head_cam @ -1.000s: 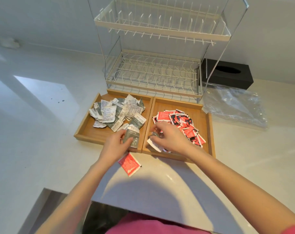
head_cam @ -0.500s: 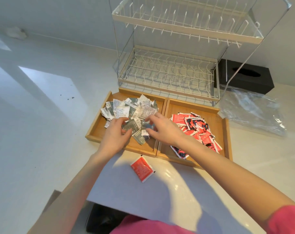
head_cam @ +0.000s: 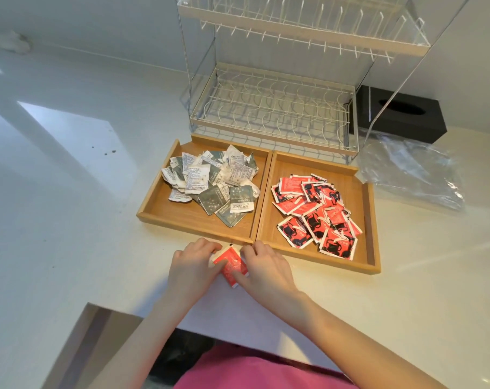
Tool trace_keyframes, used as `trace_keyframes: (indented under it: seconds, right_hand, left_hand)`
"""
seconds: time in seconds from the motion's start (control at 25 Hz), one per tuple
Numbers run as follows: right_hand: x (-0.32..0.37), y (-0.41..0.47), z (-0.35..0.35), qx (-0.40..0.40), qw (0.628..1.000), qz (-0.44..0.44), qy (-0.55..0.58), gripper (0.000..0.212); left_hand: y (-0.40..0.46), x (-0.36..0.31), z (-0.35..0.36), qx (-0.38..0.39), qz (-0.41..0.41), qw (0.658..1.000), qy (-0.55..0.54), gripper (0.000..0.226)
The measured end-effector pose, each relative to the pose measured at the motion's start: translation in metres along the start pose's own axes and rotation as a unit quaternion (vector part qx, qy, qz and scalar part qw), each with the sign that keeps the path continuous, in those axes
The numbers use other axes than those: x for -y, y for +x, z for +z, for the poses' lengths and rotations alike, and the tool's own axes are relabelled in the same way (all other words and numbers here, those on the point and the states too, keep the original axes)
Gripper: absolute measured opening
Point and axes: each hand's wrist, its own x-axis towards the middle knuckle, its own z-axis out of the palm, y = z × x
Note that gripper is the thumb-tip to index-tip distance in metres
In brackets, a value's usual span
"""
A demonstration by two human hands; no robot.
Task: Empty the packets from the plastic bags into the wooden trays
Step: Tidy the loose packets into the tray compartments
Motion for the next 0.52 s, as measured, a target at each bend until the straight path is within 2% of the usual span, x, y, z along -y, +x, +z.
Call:
trace_keyframes:
  seconds: [0.12, 0.32, 0.44, 0.52]
  right_hand:
    - [0.007, 0.001, 0.009, -0.004, 1.000, 0.022, 0.002, 0.046]
    - [0.007, 0.001, 0.012, -0.014, 0.998, 0.038, 0.038, 0.041]
    - [0.009, -0.002, 0.016, -0.028, 0.995, 0.050, 0.076, 0.037]
    - [0.009, -0.002, 0.017, -0.028, 0.991, 0.072, 0.112, 0.043]
  left_hand:
    - [-0.002, 0.000, 0.008, 0.016, -0.003, 1.000, 0.022, 0.040]
    - [-0.003, -0.008, 0.009, 0.031, -0.013, 0.999, -0.008, 0.026]
    - [-0.004, -0.010, 0.011, 0.040, -0.026, 0.999, -0.004, 0.039]
    - [-0.002, -0.011, 0.010, 0.069, -0.043, 0.997, -0.014, 0.039]
